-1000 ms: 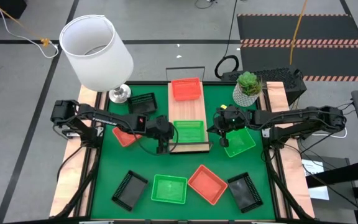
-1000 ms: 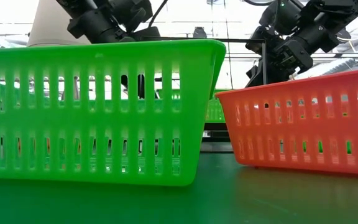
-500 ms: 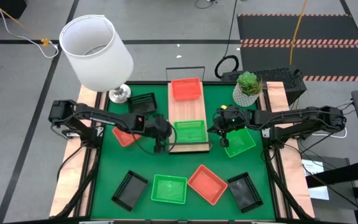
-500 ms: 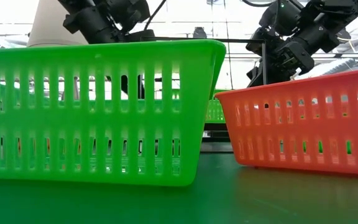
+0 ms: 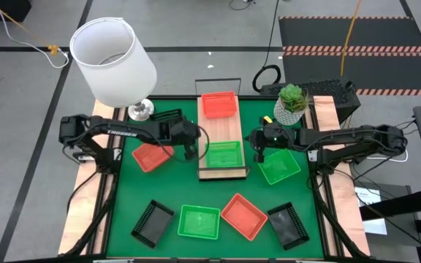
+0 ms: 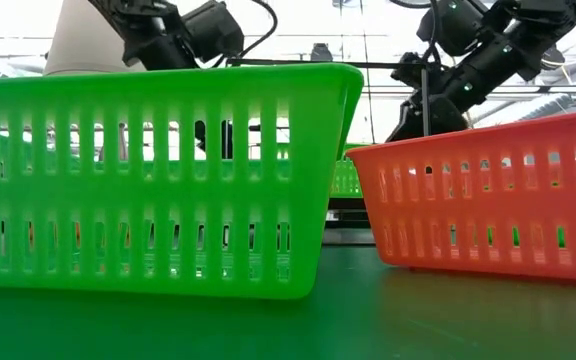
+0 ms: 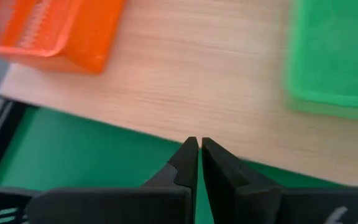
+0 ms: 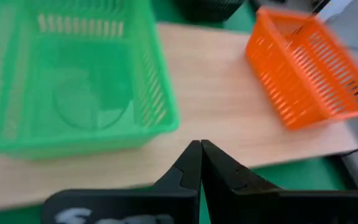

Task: Stack baskets on shelf by color
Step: Adjust the bins on the shelf

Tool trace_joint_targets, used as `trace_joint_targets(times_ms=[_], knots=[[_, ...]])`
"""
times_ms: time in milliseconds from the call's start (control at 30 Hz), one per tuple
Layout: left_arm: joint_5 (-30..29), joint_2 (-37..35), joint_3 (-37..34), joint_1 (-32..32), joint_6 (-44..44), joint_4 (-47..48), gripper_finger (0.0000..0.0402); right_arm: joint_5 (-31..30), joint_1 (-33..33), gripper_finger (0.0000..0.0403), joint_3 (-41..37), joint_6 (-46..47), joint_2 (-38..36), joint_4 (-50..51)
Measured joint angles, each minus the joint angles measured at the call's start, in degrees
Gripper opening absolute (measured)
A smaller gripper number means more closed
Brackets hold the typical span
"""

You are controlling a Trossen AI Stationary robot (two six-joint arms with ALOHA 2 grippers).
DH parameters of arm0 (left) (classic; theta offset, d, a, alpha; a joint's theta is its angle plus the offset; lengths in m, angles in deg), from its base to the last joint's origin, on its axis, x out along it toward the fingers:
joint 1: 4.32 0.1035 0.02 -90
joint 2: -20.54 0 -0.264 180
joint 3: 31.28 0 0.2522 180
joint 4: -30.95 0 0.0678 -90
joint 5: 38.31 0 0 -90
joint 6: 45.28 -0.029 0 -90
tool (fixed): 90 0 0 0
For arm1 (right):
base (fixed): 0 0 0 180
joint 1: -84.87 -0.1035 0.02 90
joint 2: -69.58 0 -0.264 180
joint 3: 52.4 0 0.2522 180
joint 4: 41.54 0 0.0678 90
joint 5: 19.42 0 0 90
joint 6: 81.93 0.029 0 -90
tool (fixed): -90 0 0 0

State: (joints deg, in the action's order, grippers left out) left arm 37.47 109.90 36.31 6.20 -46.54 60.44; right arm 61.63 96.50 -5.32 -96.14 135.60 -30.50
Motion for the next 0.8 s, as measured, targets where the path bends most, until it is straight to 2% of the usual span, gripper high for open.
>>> trace_joint_targets(times_ms=[233, 367, 600, 800], knots=[[-0.01, 0.00, 0.00, 4.52, -1.71, -5.88, 0.0026, 0.69, 6.77, 0.0000, 0.00, -4.91, 0.28, -8.68], [1.16, 0.00, 0.00, 6.47, -4.21, -9.01, 0.0026, 6.36, 13.02, 0.0000, 0.02, -4.61, 1.54, -14.10], [1.98, 0.03, 0.00, 9.63, -5.82, -10.95, 0.0026, 13.28, 21.62, 0.0000, 0.04, -4.31, 8.54, -25.51], [2.32, 1.11, 0.02, 11.43, -5.27, -12.00, 0.0026, 13.78, 25.64, 0.0000, 0.04, -3.16, 15.58, -28.89]])
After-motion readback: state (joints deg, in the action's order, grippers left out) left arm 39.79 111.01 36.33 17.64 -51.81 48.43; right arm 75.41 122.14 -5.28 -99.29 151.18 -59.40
